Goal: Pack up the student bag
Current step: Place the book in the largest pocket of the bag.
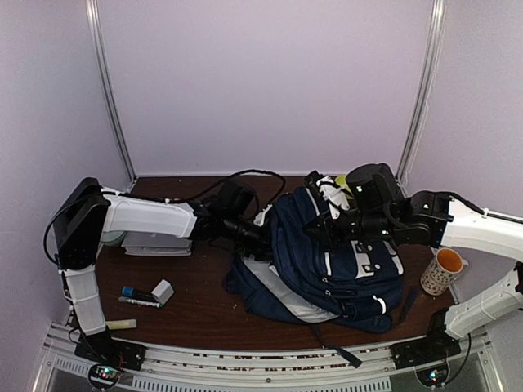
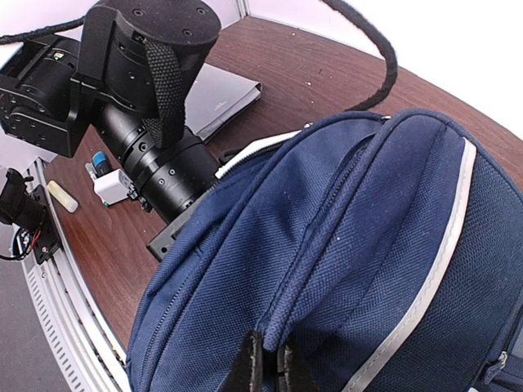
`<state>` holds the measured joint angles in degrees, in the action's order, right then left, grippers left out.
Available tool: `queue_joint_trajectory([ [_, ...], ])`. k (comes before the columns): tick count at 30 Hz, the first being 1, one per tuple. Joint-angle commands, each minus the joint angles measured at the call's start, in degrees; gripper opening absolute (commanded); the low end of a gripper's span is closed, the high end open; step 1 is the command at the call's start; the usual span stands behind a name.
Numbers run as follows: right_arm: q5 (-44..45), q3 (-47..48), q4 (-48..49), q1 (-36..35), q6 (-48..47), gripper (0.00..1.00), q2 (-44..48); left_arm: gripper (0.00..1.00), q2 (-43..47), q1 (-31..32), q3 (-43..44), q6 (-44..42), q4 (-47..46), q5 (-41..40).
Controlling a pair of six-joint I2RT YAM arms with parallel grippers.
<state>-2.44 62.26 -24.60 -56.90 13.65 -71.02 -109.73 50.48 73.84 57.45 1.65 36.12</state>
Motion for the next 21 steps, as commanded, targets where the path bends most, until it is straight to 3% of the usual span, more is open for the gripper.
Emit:
queue_joint_trajectory([
  [1, -1.9, 1.2, 9.4, -2.2, -2.7, 0.0, 3.7, 0.68, 4.5, 0.0, 1.0, -2.9, -3.0, -2.8],
  [8, 1.6, -0.9, 10.1, -2.1, -2.6, 0.0, 5.5, 0.78, 10.1, 0.2, -2.2, -8.8, 3.3, -7.1],
  [13, 2.7, -4.9, 13.2, -2.1, -3.1, 0.0, 7.5, 0.84, 17.9, 1.3, -5.3, -16.4, 13.6, -17.8],
  [21, 4.0, -6.9, 13.0, -2.1, -5.1, 0.0, 7.6, 0.97, 29.4, 1.7, -10.4, -21.0, 24.4, -32.2],
])
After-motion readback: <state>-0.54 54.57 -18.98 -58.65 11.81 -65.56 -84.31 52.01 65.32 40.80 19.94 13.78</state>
